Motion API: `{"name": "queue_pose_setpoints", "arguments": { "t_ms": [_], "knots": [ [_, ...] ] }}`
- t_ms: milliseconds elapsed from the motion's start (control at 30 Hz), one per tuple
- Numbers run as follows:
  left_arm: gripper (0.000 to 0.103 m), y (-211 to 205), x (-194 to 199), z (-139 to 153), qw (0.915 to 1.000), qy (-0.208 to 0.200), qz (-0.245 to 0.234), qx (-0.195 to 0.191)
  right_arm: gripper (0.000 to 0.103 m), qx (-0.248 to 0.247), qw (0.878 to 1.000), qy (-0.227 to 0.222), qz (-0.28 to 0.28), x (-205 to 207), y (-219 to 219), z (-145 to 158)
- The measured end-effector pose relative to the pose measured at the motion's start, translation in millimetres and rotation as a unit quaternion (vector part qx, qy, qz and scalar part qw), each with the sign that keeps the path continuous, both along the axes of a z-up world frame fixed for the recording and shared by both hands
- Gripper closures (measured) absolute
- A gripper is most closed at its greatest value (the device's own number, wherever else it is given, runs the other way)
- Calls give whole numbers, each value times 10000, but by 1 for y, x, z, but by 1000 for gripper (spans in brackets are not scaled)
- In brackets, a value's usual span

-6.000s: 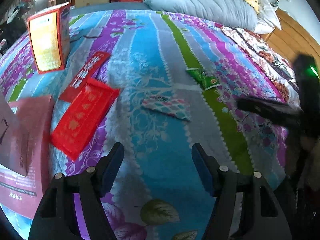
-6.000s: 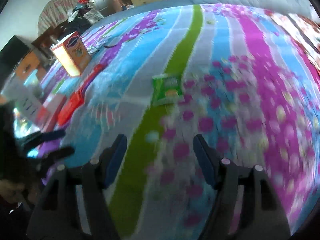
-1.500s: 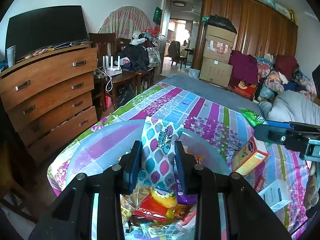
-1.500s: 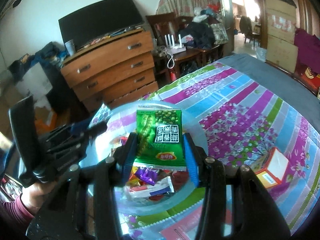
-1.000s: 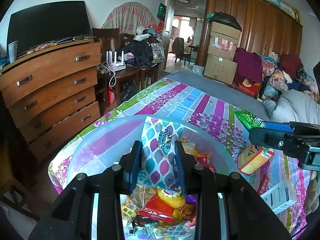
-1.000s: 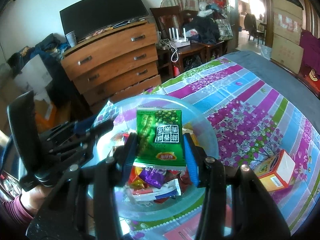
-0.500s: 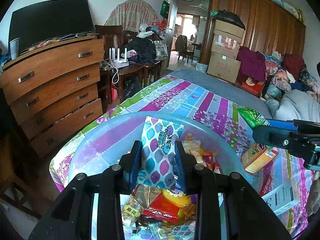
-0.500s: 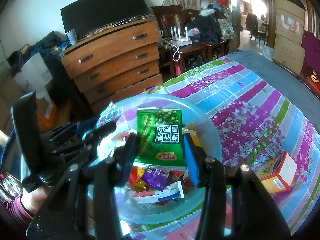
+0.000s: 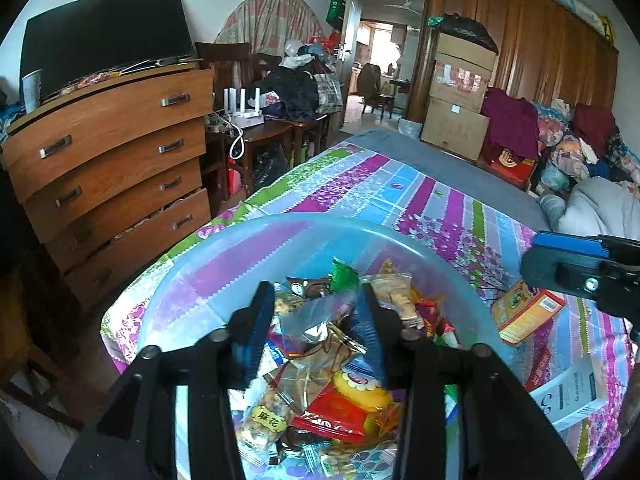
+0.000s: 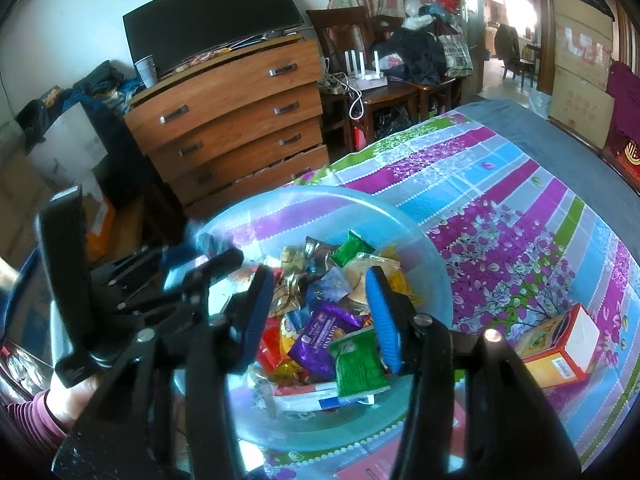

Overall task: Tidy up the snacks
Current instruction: 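Open both tools to drop the packets into the basin, then lift both open tools up away from the basin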

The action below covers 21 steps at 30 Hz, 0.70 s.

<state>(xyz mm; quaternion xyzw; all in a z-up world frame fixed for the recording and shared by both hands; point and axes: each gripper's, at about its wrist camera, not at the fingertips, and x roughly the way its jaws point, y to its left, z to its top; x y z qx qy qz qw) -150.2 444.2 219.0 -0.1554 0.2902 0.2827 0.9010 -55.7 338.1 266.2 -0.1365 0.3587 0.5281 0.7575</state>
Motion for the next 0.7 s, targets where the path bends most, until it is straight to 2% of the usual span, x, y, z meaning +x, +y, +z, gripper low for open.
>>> {"name": "queue_pose_setpoints", "arguments": {
  "t_ms": [33,167,200,367,700],
  "knots": [
    [52,0,0,0,10000,18,47,19,47,17,10000,-14,-16,-1,-1,1],
    [31,-4,-5,3,9990,38,356,268,37,181,9998,-96,-29,-7,-12,8],
    [29,-6,-6,5,9986,37,406,335,35,219,9997,-142,-32,-9,-15,10],
    [29,-20,-12,18,9968,27,443,659,22,418,9980,-450,-160,-22,-38,20],
    [28,-53,-17,45,9913,-117,393,1250,18,708,9937,-776,-397,-37,-83,34]
  ]
}}
